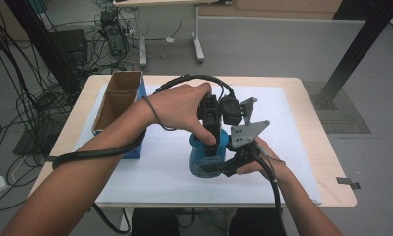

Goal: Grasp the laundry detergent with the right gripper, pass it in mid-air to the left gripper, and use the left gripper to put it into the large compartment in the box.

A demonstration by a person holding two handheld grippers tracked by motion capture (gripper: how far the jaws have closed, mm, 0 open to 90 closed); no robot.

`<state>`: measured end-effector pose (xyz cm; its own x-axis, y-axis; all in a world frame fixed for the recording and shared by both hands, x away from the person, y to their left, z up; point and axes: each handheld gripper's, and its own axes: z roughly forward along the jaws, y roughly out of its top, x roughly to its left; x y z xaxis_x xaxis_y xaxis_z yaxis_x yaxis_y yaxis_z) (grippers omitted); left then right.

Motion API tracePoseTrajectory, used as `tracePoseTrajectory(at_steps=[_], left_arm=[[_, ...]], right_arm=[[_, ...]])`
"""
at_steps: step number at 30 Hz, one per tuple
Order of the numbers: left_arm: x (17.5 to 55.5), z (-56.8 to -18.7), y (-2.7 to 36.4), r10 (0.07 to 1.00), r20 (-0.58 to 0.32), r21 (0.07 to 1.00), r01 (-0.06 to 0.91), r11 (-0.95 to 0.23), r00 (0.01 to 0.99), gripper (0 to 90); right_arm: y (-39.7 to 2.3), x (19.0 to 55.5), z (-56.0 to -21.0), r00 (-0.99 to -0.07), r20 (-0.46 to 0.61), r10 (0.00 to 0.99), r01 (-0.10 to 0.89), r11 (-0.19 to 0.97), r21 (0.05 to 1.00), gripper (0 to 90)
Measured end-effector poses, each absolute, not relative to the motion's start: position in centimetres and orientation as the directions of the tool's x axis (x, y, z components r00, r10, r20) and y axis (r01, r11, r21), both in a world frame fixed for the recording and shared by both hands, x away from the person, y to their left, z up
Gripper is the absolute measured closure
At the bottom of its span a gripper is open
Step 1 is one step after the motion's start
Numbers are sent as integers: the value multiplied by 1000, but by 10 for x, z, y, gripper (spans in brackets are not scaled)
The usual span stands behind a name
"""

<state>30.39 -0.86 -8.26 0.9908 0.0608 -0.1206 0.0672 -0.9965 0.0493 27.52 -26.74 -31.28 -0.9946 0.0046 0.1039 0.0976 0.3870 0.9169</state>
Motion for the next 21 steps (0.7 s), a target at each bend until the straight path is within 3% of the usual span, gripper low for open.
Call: tracePoseTrajectory(at_steps=[21], left_arm=[[306,-83,-9,65,-125,48,72,-996,990,370]], right_arm=[[-267,276,-313,-995,104,5,98,388,917,418]])
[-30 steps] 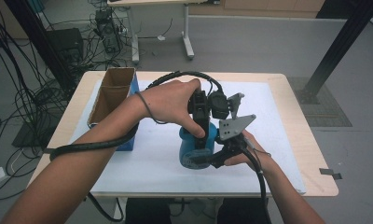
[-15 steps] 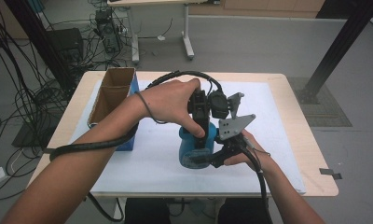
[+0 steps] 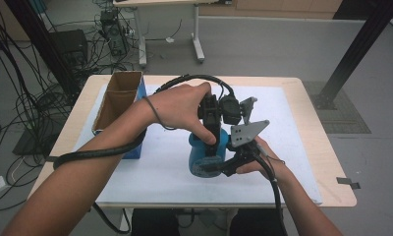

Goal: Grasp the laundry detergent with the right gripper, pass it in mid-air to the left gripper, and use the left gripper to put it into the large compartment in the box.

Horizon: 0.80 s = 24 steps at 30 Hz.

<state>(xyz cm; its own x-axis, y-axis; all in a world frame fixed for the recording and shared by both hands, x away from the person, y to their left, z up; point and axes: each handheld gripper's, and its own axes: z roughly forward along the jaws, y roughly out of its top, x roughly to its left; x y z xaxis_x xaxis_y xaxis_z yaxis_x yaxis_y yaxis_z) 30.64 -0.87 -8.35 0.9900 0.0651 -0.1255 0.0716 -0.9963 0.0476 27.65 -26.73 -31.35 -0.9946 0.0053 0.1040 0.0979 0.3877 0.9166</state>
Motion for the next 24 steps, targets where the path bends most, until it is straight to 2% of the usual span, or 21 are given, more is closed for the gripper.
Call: tracePoseTrajectory(at_steps=[24], left_arm=[[307,-84,-6,68,-123,60,76,-995,990,370]], right_arm=[[-267,278,-315,-994,112,5,106,382,918,418]])
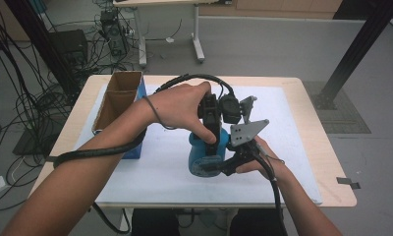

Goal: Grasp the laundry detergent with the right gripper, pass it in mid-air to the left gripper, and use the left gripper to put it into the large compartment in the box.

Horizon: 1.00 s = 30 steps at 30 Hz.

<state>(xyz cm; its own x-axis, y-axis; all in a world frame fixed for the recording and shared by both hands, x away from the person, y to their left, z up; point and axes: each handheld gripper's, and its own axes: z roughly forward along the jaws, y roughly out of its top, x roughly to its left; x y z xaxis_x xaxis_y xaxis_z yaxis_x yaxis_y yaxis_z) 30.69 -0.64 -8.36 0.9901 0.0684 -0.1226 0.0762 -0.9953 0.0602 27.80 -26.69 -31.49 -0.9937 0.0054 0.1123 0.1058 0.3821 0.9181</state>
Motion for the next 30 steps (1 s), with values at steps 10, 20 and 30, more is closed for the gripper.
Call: tracePoseTrajectory(at_steps=[10,20,30], left_arm=[[306,-83,-8,69,-119,57,76,-995,990,371],[305,-81,-10,72,-115,54,78,-995,991,371],[305,-85,-13,71,-122,53,78,-995,990,373]], right_arm=[[-268,278,-316,-993,117,7,111,375,920,416],[-268,277,-320,-992,124,7,119,354,928,409],[-278,281,-325,-985,174,8,167,312,935,173]])
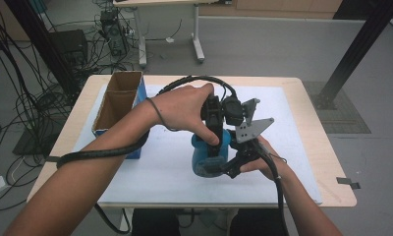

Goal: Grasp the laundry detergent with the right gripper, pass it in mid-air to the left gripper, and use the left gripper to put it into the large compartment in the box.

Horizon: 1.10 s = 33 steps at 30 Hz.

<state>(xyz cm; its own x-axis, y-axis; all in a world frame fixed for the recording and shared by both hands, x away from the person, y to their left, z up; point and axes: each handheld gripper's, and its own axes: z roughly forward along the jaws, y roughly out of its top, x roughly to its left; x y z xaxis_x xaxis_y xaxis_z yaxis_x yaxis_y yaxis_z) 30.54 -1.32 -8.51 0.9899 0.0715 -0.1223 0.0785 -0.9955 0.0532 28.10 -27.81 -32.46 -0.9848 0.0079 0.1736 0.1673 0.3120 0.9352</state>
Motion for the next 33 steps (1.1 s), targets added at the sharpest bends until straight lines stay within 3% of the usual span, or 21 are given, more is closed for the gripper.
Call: tracePoseTrajectory(at_steps=[8,33], left_arm=[[305,-82,-14,77,-115,50,84,-995,990,373],[309,-68,-3,142,-123,52,149,-987,982,374]], right_arm=[[-283,276,-328,-984,174,45,179,311,933,64],[-302,267,-329,-978,172,116,201,328,923,68]])
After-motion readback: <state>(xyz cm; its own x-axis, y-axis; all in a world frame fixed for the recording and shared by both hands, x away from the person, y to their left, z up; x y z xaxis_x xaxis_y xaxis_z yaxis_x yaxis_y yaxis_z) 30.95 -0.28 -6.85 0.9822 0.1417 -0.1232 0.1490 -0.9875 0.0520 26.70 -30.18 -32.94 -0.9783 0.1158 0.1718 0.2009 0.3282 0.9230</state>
